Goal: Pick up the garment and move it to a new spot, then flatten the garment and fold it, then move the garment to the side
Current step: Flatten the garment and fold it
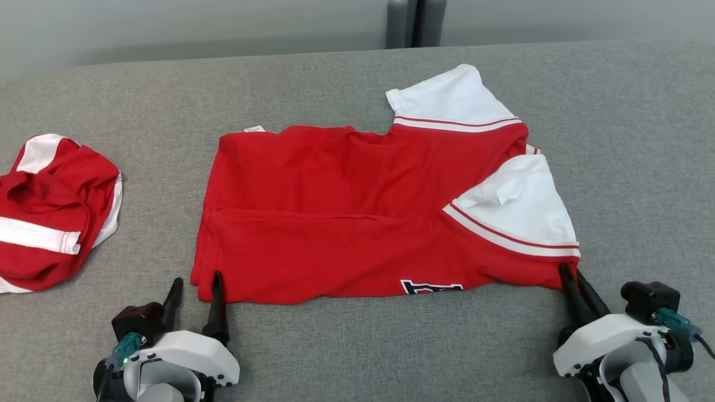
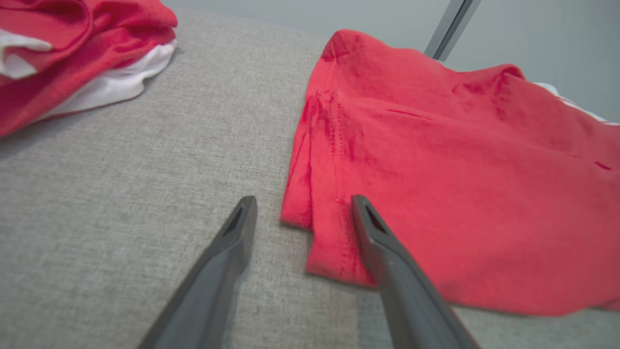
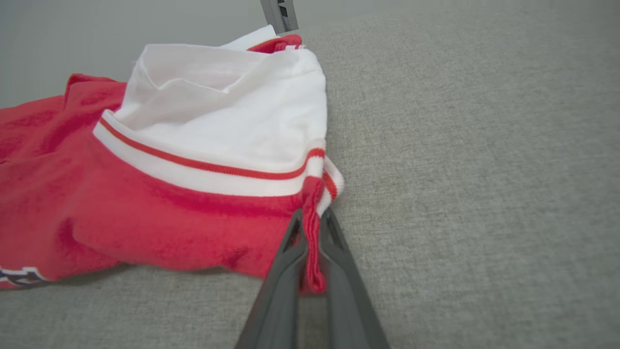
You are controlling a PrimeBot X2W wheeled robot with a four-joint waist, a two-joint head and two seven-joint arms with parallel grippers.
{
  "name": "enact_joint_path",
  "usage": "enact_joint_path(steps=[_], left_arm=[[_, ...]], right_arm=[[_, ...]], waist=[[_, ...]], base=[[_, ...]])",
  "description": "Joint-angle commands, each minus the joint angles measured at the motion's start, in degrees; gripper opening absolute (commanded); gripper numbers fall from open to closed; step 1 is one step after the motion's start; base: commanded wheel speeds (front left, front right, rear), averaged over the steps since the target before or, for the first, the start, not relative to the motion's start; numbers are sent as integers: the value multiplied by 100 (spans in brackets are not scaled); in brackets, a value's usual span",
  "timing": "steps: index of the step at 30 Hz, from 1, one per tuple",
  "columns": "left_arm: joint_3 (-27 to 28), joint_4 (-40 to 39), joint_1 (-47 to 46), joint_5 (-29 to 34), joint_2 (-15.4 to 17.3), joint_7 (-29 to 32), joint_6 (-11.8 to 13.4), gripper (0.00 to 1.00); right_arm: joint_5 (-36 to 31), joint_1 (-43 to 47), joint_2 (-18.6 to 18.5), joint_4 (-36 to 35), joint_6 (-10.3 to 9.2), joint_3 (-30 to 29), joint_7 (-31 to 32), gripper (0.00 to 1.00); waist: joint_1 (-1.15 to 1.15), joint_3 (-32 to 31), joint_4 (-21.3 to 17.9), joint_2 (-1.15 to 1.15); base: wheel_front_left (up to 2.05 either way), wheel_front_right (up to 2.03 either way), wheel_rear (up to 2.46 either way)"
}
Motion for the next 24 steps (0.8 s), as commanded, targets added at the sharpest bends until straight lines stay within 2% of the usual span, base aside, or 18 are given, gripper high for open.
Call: enact_joint_path(steps=[1, 6, 7, 8, 11, 24], left_arm=[[37, 93, -114, 37, 27, 0, 39, 100], [47, 398, -261, 70, 23, 10, -40, 100], [25, 489, -284, 48, 23, 17, -77, 78], [5, 561, -318, 45, 17, 22, -115, 0], [-84, 729, -372, 5, -2, 28, -262, 0], [-18, 626, 240, -7, 35, 1, -352, 0]], right_arm=[[16, -56, -57, -84, -2, 12, 11, 0], [39, -139, -58, -233, -2, 45, 7, 0], [45, -140, -58, -249, -2, 49, 7, 0], [45, -146, -59, -259, -2, 45, 7, 0], [51, -188, -66, -278, -2, -3, 7, 0], [70, 358, -46, 14, -2, -284, 7, 0]], waist=[[0, 29, -28, 0], [0, 97, -87, 0], [0, 109, -96, 0], [0, 119, -104, 0], [0, 122, -111, 0], [0, -763, 28, 0]], base=[[0, 0, 0], [0, 0, 0], [0, 0, 0], [0, 0, 0], [0, 0, 0], [0, 0, 0]])
